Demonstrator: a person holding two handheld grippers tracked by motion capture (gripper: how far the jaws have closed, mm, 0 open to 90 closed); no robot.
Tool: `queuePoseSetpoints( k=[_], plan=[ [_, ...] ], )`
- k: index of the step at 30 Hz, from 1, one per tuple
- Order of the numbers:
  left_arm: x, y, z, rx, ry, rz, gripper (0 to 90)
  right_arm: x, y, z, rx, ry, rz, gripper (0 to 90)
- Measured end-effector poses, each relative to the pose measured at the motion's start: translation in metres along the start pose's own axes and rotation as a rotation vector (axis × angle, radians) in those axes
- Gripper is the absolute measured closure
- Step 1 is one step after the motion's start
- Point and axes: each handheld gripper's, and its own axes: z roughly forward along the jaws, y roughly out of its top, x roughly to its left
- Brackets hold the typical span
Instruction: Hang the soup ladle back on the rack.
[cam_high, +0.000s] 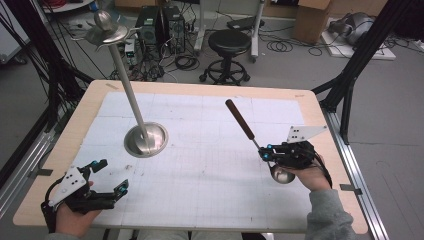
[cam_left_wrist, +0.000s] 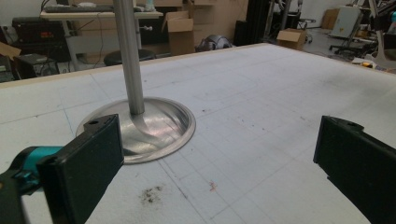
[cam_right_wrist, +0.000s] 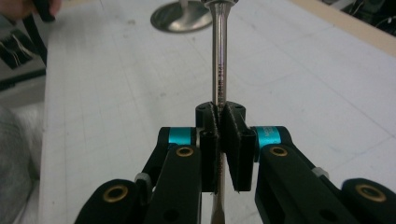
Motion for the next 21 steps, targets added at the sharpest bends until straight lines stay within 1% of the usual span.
queuePoseSetpoints(
  k=[2, 3, 5, 10, 13, 15, 16, 20, 21],
  plan=[
    [0.0, 0.0, 0.0, -0.001, 0.0, 0.0, 2.0, 0.0, 0.001, -0.003, -0.043, 0.014, 0.005, 84.7],
    [0.0, 0.0, 0.0, 0.001, 0.0, 0.002, 2.0, 0.001, 0.002, -0.004, -0.06, 0.013, 0.003, 84.7],
    [0.001, 0.0, 0.0, 0.001, -0.003, 0.001, 2.0, 0.002, 0.004, -0.006, -0.081, 0.016, 0.004, 84.7],
    [0.001, 0.001, 0.0, -0.003, -0.005, -0.002, 2.0, 0.006, 0.009, -0.005, -0.113, 0.011, -0.012, 84.7],
    [0.001, 0.001, 0.001, -0.006, -0.006, -0.004, 2.0, 0.01, 0.012, -0.004, -0.13, -0.018, -0.025, 84.7],
    [0.001, 0.001, 0.001, -0.005, -0.01, -0.003, 2.0, 0.012, 0.015, -0.003, -0.15, -0.032, -0.019, 84.7],
    [0.002, 0.002, 0.001, -0.006, -0.011, 0.0, 2.0, 0.013, 0.016, -0.003, -0.155, -0.029, -0.017, 84.7],
    [0.005, 0.004, -0.001, -0.029, -0.004, -0.02, 2.0, 0.017, 0.021, 0.001, -0.175, -0.031, -0.026, 84.7],
    [0.005, 0.004, -0.001, -0.033, -0.002, -0.024, 2.0, 0.017, 0.022, 0.003, -0.181, -0.025, -0.027, 84.7]
  ],
)
